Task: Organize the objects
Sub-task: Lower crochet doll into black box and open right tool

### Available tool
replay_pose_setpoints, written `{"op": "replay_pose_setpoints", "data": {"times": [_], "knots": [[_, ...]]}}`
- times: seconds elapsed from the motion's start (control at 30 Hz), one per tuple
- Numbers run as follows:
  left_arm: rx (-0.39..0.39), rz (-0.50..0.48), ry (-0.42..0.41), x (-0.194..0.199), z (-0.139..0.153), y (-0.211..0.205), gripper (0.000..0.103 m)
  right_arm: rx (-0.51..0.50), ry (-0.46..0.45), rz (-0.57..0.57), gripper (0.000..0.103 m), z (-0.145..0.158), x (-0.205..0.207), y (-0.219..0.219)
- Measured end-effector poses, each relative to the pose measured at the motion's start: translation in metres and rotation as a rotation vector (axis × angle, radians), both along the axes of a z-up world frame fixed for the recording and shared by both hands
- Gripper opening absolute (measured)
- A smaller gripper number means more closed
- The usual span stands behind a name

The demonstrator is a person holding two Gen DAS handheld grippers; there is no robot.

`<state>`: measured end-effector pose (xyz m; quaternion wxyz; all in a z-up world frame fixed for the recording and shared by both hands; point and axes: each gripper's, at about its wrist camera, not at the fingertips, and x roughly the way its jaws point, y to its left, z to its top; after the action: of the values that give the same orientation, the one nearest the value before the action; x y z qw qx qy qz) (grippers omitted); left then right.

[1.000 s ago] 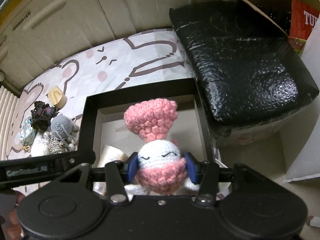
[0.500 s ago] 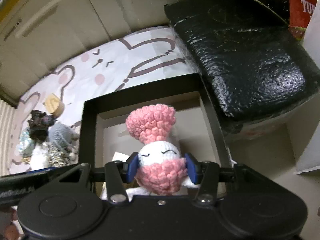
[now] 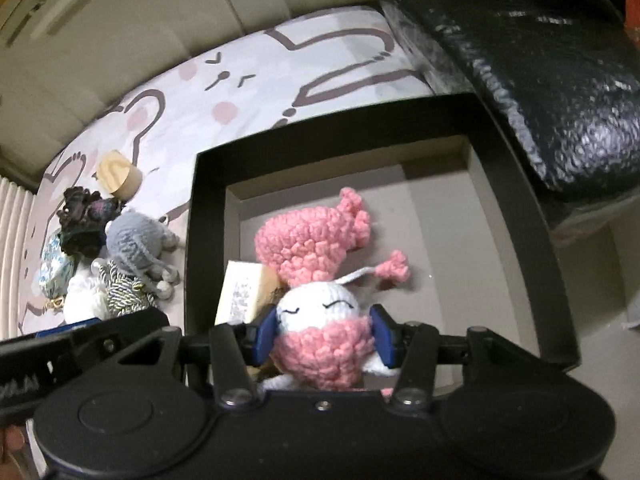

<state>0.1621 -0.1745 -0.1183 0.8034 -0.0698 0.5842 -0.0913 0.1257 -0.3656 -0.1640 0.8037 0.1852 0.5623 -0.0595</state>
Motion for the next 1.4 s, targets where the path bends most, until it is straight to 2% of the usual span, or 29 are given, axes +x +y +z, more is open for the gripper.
{"op": "replay_pose_setpoints", "data": {"times": [0.03,0.1,0.17,0.23,0.3,0.33,0.77,1.13,1.4], "knots": [[0.001,-0.001,0.002,0.0,0.0,0.0,0.072,0.011,0.001,-0.016,0.054,0.001,-0.002,-0.003],[0.003,-0.006,0.004,-0.001,0.0,0.0,0.072,0.042,-0.001,-0.036,0.061,0.004,-0.005,-0.009],[0.004,-0.015,0.003,-0.001,0.0,-0.002,0.072,0.046,-0.012,-0.044,0.062,0.011,-0.01,-0.013],[0.009,-0.027,-0.001,-0.002,0.001,-0.004,0.072,0.036,-0.022,-0.045,0.061,0.018,-0.014,-0.015],[0.014,-0.042,-0.005,-0.004,0.003,-0.006,0.072,0.038,-0.031,-0.055,0.052,0.024,-0.019,-0.019],[0.017,-0.047,-0.006,-0.005,0.004,-0.007,0.072,0.042,-0.035,-0.06,0.051,0.027,-0.02,-0.021],[0.039,-0.084,-0.045,-0.016,0.029,-0.003,0.073,-0.009,-0.098,-0.079,0.051,0.064,-0.042,-0.025],[0.051,-0.122,-0.096,-0.034,0.055,0.005,0.074,-0.069,-0.159,-0.101,0.062,0.098,-0.069,-0.022],[0.065,-0.164,-0.137,-0.048,0.068,0.009,0.083,-0.111,-0.19,-0.126,0.072,0.114,-0.091,-0.023]]}}
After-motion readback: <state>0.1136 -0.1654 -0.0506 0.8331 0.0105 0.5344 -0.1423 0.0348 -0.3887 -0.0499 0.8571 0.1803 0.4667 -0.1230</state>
